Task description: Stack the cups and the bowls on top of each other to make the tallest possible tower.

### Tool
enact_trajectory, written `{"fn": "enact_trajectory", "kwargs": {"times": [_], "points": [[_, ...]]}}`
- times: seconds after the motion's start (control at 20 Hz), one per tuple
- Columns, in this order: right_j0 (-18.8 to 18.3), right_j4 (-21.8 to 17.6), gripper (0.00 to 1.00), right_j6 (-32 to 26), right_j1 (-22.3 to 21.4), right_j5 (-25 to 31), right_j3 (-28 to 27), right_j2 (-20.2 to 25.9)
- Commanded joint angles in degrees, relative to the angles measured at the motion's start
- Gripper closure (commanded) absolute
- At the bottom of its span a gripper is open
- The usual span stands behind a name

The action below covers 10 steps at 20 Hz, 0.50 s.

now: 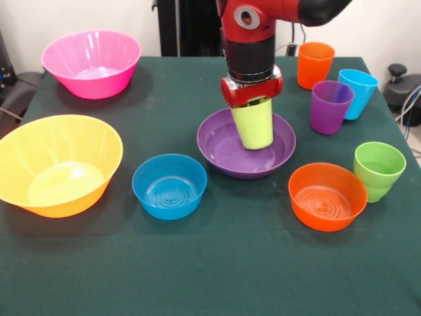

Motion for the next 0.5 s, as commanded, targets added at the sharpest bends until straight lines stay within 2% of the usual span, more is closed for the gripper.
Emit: {"fn": "enact_trajectory", "kwargs": {"times": [0.05,0.5], "points": [[1.41,-3.26,1.0,10.75,3.63,-0.4,-2.9,5.72],[2.45,-2.16,1.0,12.63,4.23,4.79,-1.84,3.08]]}}
